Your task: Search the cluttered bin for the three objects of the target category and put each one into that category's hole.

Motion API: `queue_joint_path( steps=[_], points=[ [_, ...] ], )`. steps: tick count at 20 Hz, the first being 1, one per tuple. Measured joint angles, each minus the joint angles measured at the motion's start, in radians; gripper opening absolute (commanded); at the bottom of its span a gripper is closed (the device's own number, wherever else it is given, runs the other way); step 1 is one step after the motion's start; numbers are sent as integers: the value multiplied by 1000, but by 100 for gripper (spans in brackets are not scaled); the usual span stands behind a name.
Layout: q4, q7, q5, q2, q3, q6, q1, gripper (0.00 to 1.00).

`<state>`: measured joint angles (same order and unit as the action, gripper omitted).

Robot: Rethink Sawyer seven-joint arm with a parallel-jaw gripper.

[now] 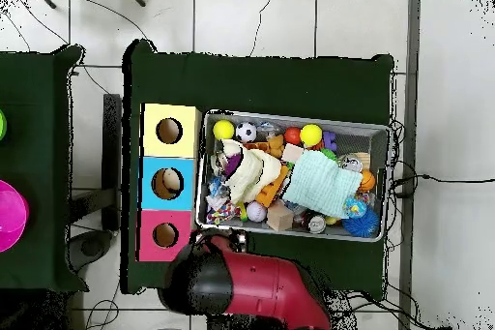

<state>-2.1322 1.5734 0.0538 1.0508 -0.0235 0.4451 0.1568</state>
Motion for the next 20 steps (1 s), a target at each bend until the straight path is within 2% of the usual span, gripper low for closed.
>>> queue_joint_path(
  steps=[6, 11, 20],
  points=[
    [6, 0, 77, -108, 0, -174, 17, 100],
    [17, 0, 116, -233, 1, -297, 16, 100],
    [70, 0, 125, -416, 0, -331, 15, 100]
  ],
)
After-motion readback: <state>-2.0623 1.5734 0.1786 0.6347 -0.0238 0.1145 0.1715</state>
